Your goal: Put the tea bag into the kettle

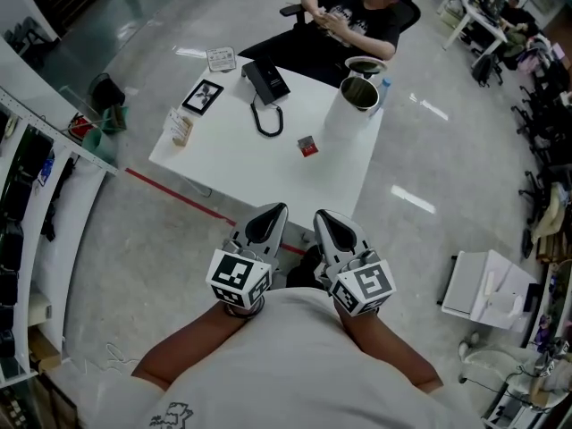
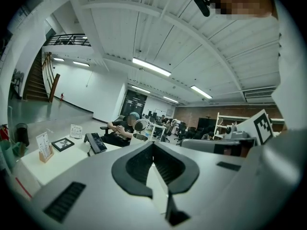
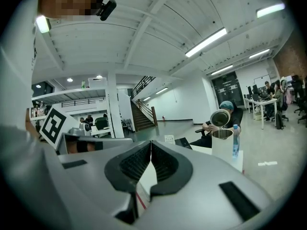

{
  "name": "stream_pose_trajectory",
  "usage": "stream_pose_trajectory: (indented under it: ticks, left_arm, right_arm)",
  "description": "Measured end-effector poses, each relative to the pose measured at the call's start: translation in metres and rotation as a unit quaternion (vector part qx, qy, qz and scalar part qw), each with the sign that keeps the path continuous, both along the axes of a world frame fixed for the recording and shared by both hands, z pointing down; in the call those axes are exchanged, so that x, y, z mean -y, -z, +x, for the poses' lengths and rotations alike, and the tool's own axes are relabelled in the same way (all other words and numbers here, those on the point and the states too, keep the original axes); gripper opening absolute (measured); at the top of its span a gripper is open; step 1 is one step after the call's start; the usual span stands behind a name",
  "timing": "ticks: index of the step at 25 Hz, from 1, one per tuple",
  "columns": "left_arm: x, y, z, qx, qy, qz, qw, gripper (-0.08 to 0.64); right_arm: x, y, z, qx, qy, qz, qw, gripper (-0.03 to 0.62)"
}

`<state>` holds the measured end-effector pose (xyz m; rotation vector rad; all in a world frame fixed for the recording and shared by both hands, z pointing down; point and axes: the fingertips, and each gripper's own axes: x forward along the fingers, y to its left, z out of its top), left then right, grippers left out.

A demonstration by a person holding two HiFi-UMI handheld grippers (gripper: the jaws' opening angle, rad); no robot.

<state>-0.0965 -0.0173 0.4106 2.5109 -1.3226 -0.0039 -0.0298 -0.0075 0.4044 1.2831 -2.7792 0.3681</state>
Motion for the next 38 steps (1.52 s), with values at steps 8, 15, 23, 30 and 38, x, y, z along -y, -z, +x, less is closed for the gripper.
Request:
stream_pose_trajectory:
  ticks: [8, 15, 23, 30, 38]
  left_arm:
    - [0.067, -0.007, 0.027, -0.009, 0.034, -0.011, 0.9993, 0.009]
    - [0.110, -0.011, 0.050, -0.007, 0.069, -0.009, 0.9975, 0.009]
    - [0.140, -0.023, 0.057, 0.009, 0.086, -0.025, 0.9959, 0.009]
    - [0.174, -0.063, 0.055, 0.022, 0.066, -0.063, 0.9956, 0.009]
    - [0.213, -0.101, 0.047, 0.023, 0.035, -0.111, 0.9929, 0.009]
  right_arm:
    - [0.074, -0.002, 0.044, 0.009, 0.013, -0.012, 1.000, 0.012]
    - [0.124, 0.003, 0.072, 0.016, 0.041, -0.004, 0.999, 0.012]
    - [0.157, -0.011, 0.075, 0.026, 0.067, -0.031, 0.997, 0.012]
    - [0.179, -0.045, 0.060, 0.012, 0.084, -0.081, 0.993, 0.012]
    - [0.213, -0.099, 0.051, -0.013, 0.066, -0.144, 0.987, 0.014]
